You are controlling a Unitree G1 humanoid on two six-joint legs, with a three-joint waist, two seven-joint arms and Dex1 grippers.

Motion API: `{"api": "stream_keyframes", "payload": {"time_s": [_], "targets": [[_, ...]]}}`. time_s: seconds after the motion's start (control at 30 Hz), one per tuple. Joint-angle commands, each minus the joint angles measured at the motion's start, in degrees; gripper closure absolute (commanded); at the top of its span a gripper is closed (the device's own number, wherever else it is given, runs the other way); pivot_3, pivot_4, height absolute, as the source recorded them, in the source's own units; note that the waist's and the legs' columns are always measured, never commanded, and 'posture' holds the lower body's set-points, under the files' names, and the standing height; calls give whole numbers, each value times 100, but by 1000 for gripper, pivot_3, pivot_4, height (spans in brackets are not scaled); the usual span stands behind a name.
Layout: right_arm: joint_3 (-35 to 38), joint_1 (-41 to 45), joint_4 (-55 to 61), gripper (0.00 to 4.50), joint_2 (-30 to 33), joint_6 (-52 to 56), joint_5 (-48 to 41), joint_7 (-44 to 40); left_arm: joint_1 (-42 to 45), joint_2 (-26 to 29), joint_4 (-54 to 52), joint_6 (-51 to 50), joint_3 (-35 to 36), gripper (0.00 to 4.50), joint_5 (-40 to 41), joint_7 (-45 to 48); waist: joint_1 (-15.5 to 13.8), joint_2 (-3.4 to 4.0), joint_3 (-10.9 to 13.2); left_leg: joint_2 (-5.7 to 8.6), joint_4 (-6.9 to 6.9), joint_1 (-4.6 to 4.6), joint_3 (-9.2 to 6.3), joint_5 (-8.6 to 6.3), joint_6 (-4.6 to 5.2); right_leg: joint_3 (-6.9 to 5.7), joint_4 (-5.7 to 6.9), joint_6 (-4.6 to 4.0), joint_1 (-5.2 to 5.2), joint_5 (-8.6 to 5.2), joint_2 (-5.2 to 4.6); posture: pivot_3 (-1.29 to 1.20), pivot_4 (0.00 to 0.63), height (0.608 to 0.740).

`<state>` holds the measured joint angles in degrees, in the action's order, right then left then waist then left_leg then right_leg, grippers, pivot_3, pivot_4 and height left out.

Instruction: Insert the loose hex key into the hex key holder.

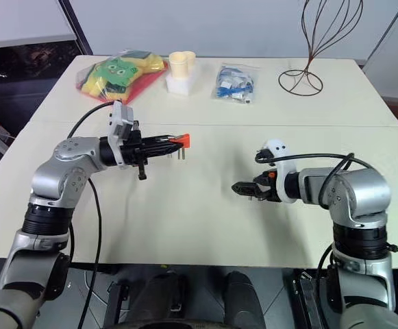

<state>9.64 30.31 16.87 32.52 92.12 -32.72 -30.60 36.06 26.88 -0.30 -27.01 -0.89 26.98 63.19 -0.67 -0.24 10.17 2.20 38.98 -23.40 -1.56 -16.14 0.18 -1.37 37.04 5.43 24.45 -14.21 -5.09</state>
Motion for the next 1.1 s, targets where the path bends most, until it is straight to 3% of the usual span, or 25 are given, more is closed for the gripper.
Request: {"api": "stream_keyframes", "payload": {"time_s": [0.03, 0.5, 0.63, 0.83, 1.1], "targets": [[176, 54, -168, 50, -158, 38, -260, 582, -52, 7, -288, 25, 81, 4500, 142, -89, 6, 0, 0, 0, 0, 0, 0, 0, 0, 0, 0, 0, 0, 0, 0, 0, 150, 740], [151, 71, -635, 50, -681, 38, -578, 1933, -75, -71, -254, 159, 70, 4500, 124, -333, 38, -21, -15, -5, 1, 5, 1, 0, 2, -8, 2, 0, -6, 0, 10, 0, 150, 740], [-41, -159, -724, 1304, -787, 38, -450, 2168, -62, -85, -260, 185, 88, 4500, 118, -402, 93, -32, -27, -7, 0, 10, 0, 0, 3, -8, 4, 0, -10, 0, 13, 0, 150, 740], [-405, -519, -512, 4456, -725, 38, -492, 2221, -100, -98, -279, 235, 125, 4500, 129, -525, 131, -66, -65, -9, -2, 11, -3, -2, 4, -8, 3, 0, -12, -1, 16, 0, 150, 740], [-655, -566, -329, 4456, -633, 38, -506, 2091, -119, -115, -231, 311, 128, 4500, 114, -642, 132, -71, -79, -12, -5, 13, -6, -3, 6, -8, 1, -1, -15, -1, 20, 0, 150, 740]]}}
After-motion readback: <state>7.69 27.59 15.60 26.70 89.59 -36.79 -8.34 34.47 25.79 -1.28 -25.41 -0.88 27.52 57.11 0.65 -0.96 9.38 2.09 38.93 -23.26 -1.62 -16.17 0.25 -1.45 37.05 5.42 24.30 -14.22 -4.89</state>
